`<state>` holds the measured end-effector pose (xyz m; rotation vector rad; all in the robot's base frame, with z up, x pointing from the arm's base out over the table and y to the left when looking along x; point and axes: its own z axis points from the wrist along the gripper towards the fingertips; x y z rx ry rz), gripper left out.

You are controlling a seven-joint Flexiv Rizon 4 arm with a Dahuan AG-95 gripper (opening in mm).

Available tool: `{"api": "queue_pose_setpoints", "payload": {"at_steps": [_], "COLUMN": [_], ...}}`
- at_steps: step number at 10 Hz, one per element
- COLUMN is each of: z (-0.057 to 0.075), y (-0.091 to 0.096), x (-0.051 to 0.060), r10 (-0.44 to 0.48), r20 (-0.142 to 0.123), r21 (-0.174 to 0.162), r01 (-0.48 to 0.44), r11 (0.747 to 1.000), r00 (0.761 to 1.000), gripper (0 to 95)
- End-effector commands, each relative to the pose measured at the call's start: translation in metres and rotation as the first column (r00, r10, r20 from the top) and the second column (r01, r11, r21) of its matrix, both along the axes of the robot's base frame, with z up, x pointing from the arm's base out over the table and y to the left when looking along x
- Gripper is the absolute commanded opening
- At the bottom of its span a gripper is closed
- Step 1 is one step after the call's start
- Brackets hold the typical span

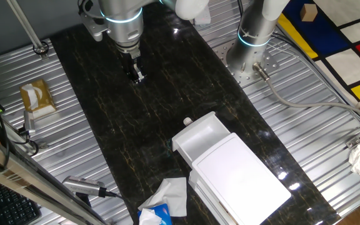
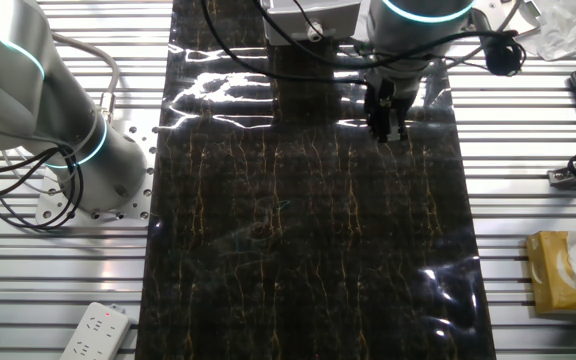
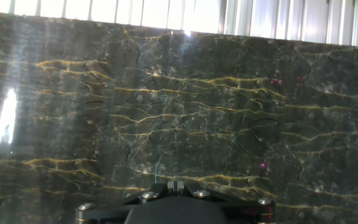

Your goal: Use the gripper to push and close the drawer

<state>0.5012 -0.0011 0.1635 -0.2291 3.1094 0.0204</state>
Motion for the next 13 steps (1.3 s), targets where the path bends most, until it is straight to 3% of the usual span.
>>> {"api": "queue_pose_setpoints", "payload": {"at_steps": [1,12,13], "z": [0.0004,0.0018,0.0018], "y": [-0.0017,-0.0030,-0.0030], "x": [-0.0014,-0.0020,-0.0020], "r10": [0.032,0.052,0.061], "r20": [0.005,0.002,0.001], "r21": [-0.006,-0.005,0.015], "r01": [-0.032,-0.052,-0.061], "r11": [0.999,0.999,0.998], "r00": [0.999,0.999,0.998], "gripper": [0.0,0.0,0.0]}}
